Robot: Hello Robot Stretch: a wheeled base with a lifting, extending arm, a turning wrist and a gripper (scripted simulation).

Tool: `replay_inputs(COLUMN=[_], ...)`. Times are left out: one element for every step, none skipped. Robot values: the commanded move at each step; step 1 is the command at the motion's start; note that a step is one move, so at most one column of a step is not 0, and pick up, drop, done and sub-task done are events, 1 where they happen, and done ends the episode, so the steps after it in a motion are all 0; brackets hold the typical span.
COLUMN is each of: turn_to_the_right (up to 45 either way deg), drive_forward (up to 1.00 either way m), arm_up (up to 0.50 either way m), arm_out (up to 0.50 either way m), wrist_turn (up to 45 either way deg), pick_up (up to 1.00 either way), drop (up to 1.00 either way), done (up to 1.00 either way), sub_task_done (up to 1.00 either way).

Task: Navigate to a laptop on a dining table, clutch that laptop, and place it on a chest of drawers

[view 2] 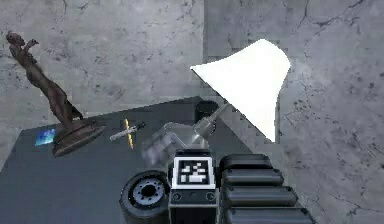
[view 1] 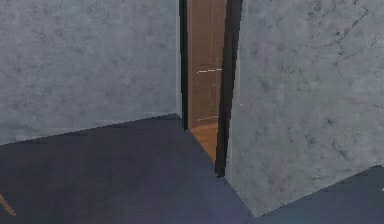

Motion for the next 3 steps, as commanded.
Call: replay_inputs(turn_to_the_right=[45.0,45.0,-24.0], drive_forward=[0.0,0.0,0.0], arm_up=[0.0,0.0,0.0], arm_out=[0.0,0.0,0.0], wrist_turn=[0.0,0.0,0.0], pick_up=[0.0,0.0,0.0], drop=[0.0,0.0,0.0], done=[0.0,0.0,0.0], sub_task_done=[0.0,0.0,0.0])
